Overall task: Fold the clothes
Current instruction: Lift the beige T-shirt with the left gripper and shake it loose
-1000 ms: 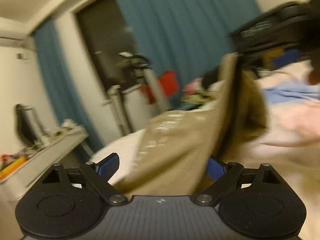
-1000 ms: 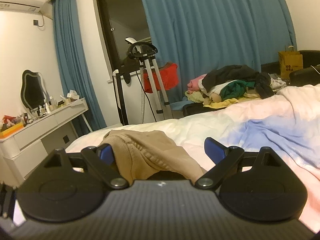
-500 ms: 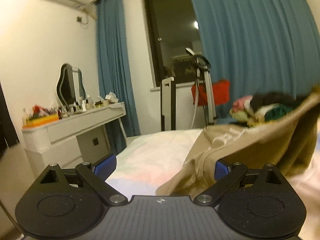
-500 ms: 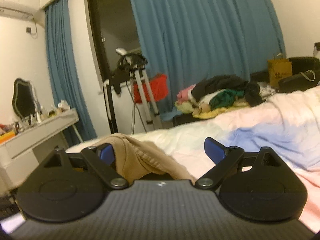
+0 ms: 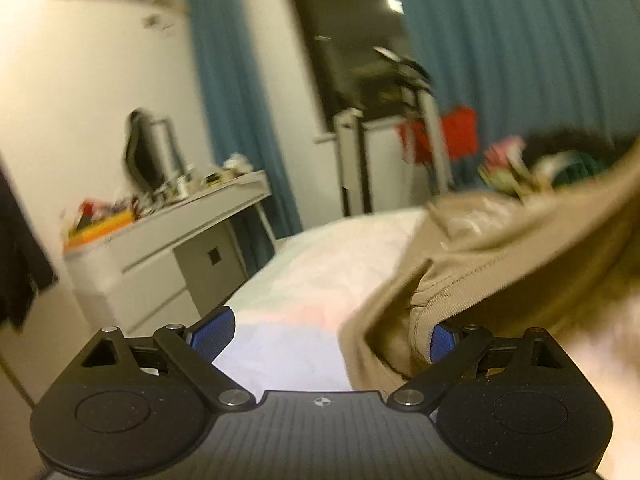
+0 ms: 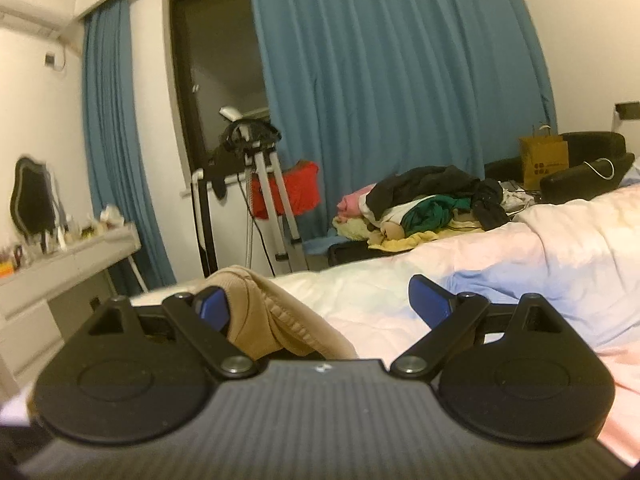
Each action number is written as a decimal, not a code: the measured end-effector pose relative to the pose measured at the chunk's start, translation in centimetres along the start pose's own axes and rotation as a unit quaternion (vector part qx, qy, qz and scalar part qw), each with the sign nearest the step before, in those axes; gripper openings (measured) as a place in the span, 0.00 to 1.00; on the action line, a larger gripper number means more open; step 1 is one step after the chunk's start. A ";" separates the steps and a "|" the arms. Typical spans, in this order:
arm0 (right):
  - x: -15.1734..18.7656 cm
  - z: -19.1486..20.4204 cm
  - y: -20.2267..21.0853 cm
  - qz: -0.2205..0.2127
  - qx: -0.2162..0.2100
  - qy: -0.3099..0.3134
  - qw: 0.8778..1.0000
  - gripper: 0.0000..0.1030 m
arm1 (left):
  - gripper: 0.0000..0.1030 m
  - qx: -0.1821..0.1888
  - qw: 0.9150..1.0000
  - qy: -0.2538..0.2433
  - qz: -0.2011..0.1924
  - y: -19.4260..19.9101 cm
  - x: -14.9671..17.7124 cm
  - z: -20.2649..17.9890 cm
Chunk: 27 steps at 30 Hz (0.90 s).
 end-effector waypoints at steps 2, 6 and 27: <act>0.6 0.3 -0.6 0.024 -0.002 0.011 1.000 0.90 | 0.94 -0.006 0.999 0.042 0.010 -0.5 -0.4 1.4; 2.4 1.0 -2.2 0.084 -0.012 0.028 0.996 0.90 | 0.94 -0.008 0.993 0.112 0.027 -1.1 -1.3 3.9; 0.3 1.4 3.8 -0.007 0.081 0.005 0.997 0.90 | 0.94 0.049 0.971 0.233 0.019 4.6 -1.7 9.8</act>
Point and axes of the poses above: each gripper's, at about its wrist camera, not at the fingertips, and y roughly against the way its jaws point, z to its left, x to its underside, the point moved 3 cm from there along -y, roughly the way its jaws point, and after that the axes turned 14 degrees about -x, right-handed, at the moved point
